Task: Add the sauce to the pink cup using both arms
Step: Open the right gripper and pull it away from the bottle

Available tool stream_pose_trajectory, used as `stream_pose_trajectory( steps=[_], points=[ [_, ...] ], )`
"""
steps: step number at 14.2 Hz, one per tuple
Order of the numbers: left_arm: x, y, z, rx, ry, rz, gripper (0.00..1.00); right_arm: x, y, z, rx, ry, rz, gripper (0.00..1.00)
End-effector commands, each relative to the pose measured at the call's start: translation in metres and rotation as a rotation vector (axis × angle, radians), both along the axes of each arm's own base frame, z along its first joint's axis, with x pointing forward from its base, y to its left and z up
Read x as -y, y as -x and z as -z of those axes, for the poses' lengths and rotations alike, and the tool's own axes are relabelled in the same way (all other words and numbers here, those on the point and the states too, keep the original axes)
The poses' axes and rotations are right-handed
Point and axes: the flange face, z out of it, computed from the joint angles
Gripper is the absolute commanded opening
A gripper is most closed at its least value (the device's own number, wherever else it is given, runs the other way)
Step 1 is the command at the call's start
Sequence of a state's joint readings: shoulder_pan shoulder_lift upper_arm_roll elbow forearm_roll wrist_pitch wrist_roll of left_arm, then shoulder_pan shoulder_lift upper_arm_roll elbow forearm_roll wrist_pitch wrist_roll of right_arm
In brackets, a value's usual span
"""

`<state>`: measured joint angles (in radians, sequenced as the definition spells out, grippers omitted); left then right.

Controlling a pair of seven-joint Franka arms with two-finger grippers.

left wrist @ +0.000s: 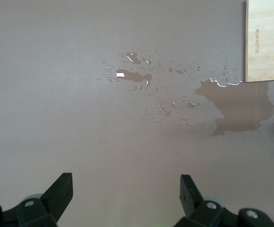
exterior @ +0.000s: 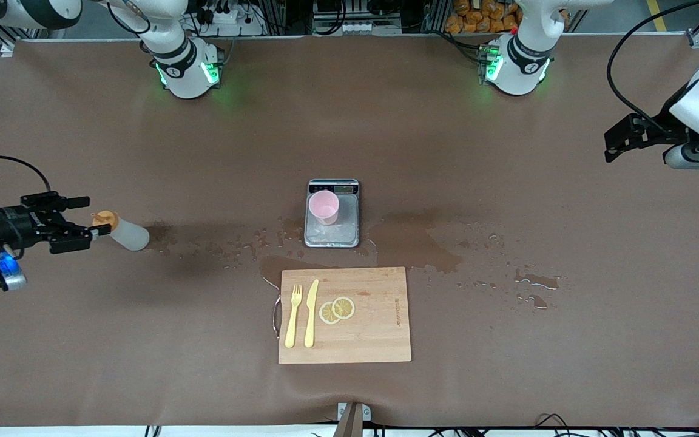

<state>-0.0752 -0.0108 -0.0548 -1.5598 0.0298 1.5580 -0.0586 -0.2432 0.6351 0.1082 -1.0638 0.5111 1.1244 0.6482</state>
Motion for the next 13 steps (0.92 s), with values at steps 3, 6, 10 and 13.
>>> stream_pose_trajectory(
  steps=[3,6,10,13],
  points=[
    [-0.009,-0.001,-0.002,0.012,-0.012,0.002,1.00,-0.060,0.017,-0.017,-0.008,0.061,-0.033,1.00],
    [-0.015,-0.001,-0.001,0.008,-0.013,-0.013,1.00,-0.081,0.030,-0.025,0.036,0.082,-0.021,1.00],
    [-0.018,-0.002,-0.001,0.009,-0.011,-0.021,1.00,-0.108,0.053,-0.056,0.104,0.232,-0.111,1.00],
    [-0.018,-0.002,-0.001,0.009,-0.011,-0.019,1.00,-0.111,0.083,-0.073,0.203,0.304,-0.094,1.00]
  ],
)
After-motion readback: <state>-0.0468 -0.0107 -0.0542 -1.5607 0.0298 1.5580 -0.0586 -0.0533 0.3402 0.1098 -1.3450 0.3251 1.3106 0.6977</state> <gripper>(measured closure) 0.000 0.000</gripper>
